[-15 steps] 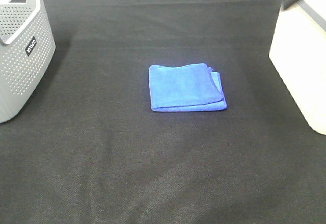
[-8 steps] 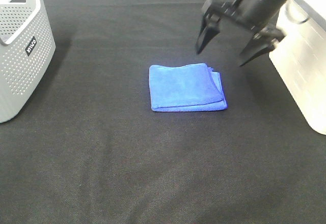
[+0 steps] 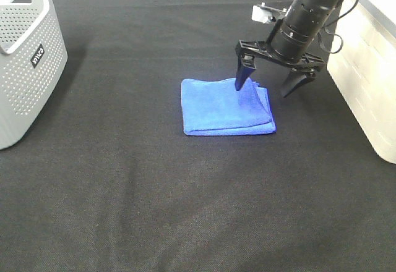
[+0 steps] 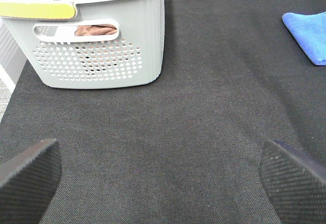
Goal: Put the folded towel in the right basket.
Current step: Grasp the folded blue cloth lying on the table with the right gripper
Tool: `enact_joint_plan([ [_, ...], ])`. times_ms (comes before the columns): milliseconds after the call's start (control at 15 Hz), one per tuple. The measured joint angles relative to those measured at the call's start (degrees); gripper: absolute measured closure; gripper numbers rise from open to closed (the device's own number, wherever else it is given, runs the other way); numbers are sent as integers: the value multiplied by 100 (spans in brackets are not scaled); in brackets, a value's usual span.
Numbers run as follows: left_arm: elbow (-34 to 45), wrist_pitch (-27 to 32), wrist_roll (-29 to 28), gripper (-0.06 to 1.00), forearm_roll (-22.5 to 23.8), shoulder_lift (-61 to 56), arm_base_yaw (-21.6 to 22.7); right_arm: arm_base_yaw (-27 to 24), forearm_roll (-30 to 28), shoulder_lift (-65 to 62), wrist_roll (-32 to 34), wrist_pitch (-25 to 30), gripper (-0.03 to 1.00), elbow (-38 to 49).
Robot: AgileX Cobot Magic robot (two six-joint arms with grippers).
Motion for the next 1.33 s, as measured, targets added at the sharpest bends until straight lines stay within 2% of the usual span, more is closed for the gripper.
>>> enact_joint_plan([
  [267, 0, 0, 0, -4, 0, 0, 0, -235, -126, 11, 92, -309, 1, -17],
  [933, 0, 0, 0, -4, 0, 0, 0, -378, 132, 716, 92, -395, 1, -92],
  [1133, 0, 0, 0, -4, 0, 0, 0, -372, 401, 745, -23, -413, 3, -103],
  [1333, 0, 0, 0, -4, 0, 0, 0, -126, 871, 865, -206, -561, 7, -149],
])
